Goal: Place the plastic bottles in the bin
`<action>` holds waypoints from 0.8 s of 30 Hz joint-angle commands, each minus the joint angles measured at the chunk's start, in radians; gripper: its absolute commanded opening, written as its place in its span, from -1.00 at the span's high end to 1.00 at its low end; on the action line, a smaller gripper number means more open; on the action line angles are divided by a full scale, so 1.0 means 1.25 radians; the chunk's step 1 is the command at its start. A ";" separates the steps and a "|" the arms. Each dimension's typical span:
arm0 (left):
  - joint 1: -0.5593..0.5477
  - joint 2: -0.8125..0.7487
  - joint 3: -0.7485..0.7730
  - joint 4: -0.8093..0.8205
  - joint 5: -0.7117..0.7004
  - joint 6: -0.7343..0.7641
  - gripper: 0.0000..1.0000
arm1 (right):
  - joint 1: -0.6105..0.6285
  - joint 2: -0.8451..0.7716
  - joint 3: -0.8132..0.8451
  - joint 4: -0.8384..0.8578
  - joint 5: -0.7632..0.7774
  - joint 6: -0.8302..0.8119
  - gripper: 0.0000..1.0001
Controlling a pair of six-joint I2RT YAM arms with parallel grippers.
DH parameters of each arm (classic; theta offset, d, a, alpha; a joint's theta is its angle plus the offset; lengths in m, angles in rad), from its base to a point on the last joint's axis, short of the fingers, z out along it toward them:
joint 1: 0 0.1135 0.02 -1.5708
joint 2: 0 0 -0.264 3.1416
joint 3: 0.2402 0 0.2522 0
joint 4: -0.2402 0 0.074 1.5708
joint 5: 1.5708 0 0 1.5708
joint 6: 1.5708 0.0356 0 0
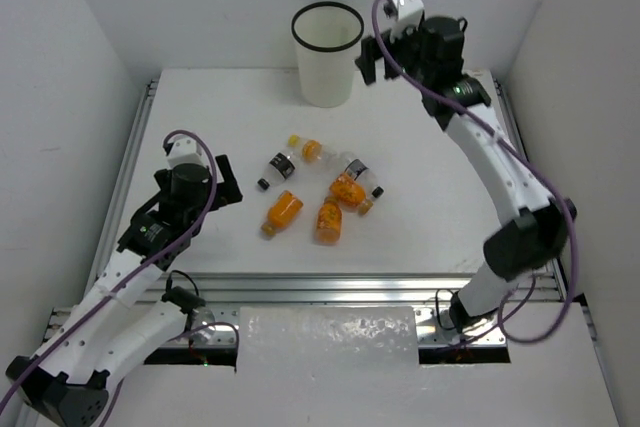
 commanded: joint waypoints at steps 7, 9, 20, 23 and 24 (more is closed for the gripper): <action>0.012 -0.035 0.014 0.041 0.029 0.013 -0.99 | 0.003 -0.181 -0.526 -0.048 -0.047 0.044 -0.74; 0.013 -0.034 0.015 0.041 0.028 0.013 -0.99 | 0.002 -0.159 -0.535 -0.043 -0.060 0.053 -0.74; 0.012 -0.022 0.014 0.040 0.032 0.014 -0.99 | 0.003 0.049 -0.498 -0.103 -0.119 0.023 -0.67; 0.012 -0.022 0.014 0.040 0.037 0.015 -0.99 | 0.002 0.083 -0.502 -0.074 -0.103 0.028 -0.62; 0.012 -0.022 0.014 0.041 0.038 0.016 -0.99 | 0.002 0.090 -0.502 -0.064 -0.097 0.029 -0.58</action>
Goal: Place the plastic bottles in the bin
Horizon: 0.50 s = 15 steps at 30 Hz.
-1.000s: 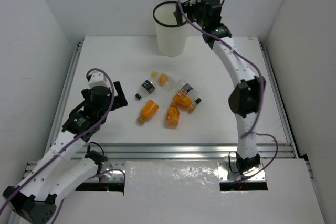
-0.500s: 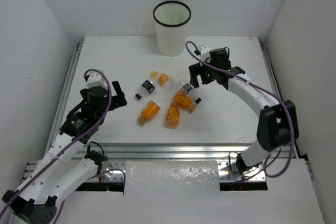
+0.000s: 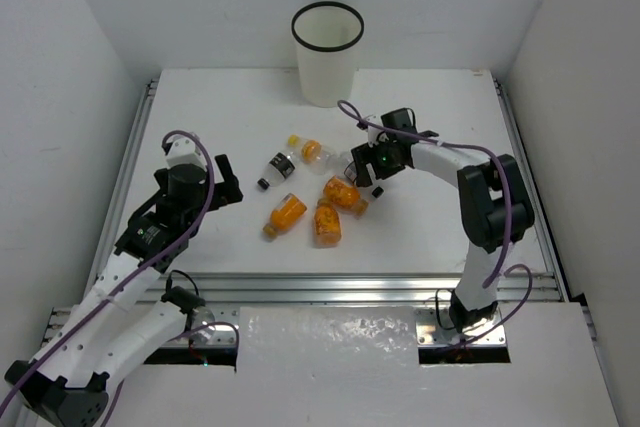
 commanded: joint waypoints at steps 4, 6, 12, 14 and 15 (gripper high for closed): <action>0.006 0.005 0.017 0.034 0.012 0.014 -0.99 | 0.001 0.044 0.028 0.079 0.019 -0.008 -0.39; 0.006 0.011 0.018 0.035 0.018 0.016 -0.99 | 0.001 0.049 0.025 0.098 0.043 -0.021 -0.10; 0.006 0.044 0.054 0.034 0.090 0.018 -0.99 | 0.001 -0.091 -0.081 0.174 0.144 0.043 0.51; 0.005 0.065 0.087 0.073 0.232 -0.006 -0.99 | 0.002 -0.207 -0.151 0.219 0.140 0.108 0.56; 0.005 0.079 0.093 0.103 0.291 -0.024 -1.00 | 0.002 -0.247 -0.175 0.239 0.111 0.132 0.57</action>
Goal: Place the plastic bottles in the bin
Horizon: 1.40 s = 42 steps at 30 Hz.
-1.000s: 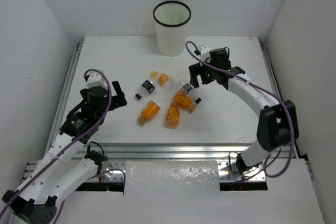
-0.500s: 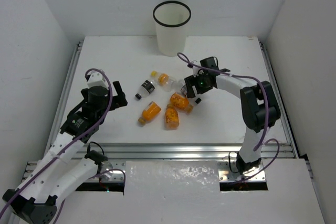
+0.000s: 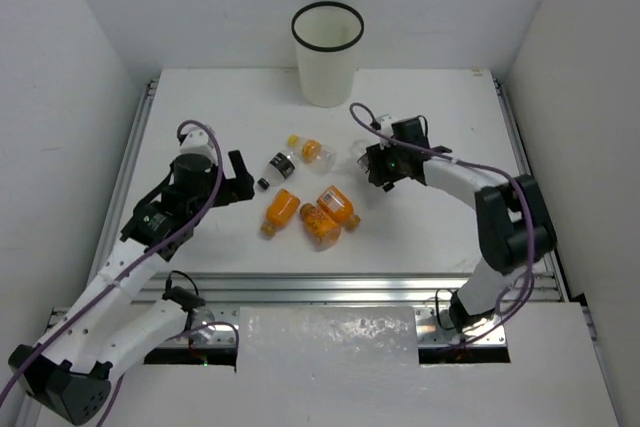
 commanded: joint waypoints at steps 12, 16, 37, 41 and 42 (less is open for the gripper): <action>-0.100 0.211 0.026 0.767 0.671 -0.203 -0.99 | 0.029 -0.506 -0.205 0.339 -0.535 0.371 0.56; -0.143 0.285 0.061 0.808 0.672 -0.180 -0.99 | 0.054 -0.532 -0.190 0.297 -0.531 0.341 0.55; -0.101 0.635 0.632 0.505 0.103 0.015 1.00 | 0.057 -0.713 -0.275 -0.069 0.124 0.309 -0.98; -0.026 0.866 0.926 0.417 0.127 0.069 1.00 | 0.056 -0.734 -0.314 -0.083 0.090 0.308 -0.98; -0.001 0.916 1.001 0.399 0.136 0.075 1.00 | 0.056 -0.735 -0.316 -0.089 0.090 0.306 -0.98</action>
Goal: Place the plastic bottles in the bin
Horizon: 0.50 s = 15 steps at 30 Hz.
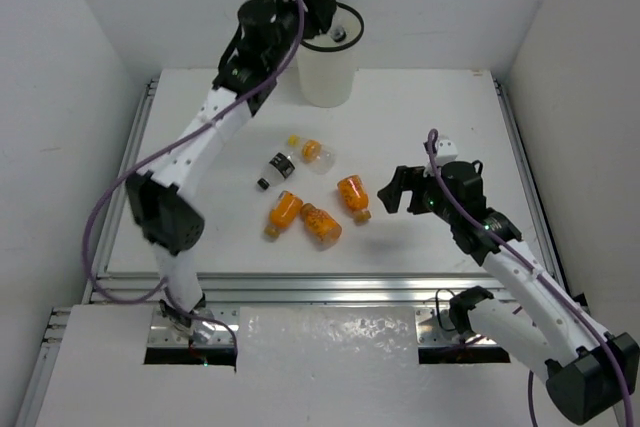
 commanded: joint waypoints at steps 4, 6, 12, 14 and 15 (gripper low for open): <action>0.094 0.369 0.432 -0.050 0.007 0.098 0.87 | -0.002 -0.038 -0.053 -0.020 0.021 0.008 -0.98; 0.105 0.387 0.385 0.059 0.023 0.104 0.83 | -0.002 -0.047 -0.072 -0.012 0.002 0.016 -0.98; 0.120 0.523 0.541 0.182 0.028 0.095 -0.46 | -0.001 -0.078 -0.164 0.049 -0.093 0.054 -0.98; 0.122 0.514 0.508 0.211 0.016 0.092 -0.81 | -0.001 -0.057 -0.163 0.049 -0.105 0.051 -0.98; 0.122 0.495 0.498 0.213 0.016 0.095 -0.94 | -0.001 -0.044 -0.160 0.050 -0.101 0.037 -0.98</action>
